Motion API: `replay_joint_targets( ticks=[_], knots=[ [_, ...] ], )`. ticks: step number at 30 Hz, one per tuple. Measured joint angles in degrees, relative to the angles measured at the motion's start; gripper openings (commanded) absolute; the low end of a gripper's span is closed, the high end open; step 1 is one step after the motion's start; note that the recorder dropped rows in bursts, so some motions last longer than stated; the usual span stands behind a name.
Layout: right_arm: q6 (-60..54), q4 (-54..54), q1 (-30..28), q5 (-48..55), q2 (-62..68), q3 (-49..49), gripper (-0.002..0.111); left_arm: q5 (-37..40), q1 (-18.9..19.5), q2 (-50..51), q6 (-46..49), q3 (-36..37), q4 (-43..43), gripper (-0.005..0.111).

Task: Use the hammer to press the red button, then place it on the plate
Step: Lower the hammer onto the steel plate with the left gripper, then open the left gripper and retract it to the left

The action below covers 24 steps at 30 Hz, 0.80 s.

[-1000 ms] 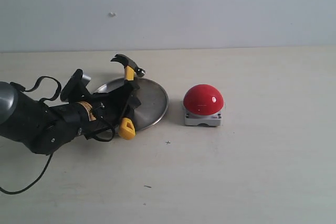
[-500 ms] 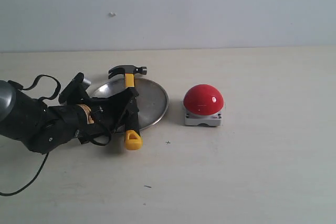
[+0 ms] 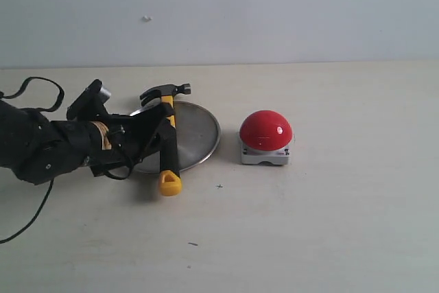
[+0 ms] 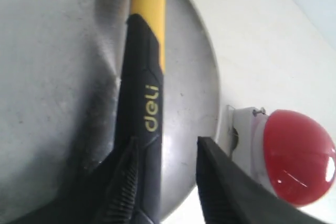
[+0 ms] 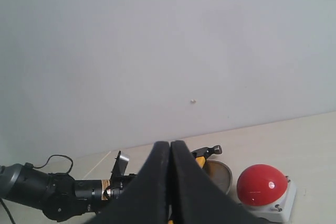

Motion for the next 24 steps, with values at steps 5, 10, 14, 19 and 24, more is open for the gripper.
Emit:
replay_joint_targets(
  ticks=[5,10,14,19,24],
  knots=[
    [0.0,0.0,0.0,0.0,0.0,0.0,0.000,3.3,0.0,-4.9,-1.1,0.0,3.7,0.023],
    [0.0,0.0,0.0,0.0,0.0,0.0,0.000,11.1,0.0,-12.3,-0.5,0.8,5.0,0.000],
    [0.0,0.0,0.0,0.0,0.0,0.0,0.000,12.7,0.0,-21.3,5.5,5.2,5.2,0.000],
    [0.0,0.0,0.0,0.0,0.0,0.0,0.000,0.5,0.0,-36.3,13.8,18.0,1.6,0.000],
    [0.0,0.0,0.0,0.0,0.0,0.0,0.000,-13.1,-0.2,-50.6,18.8,30.8,-0.6,0.000]
  ],
)
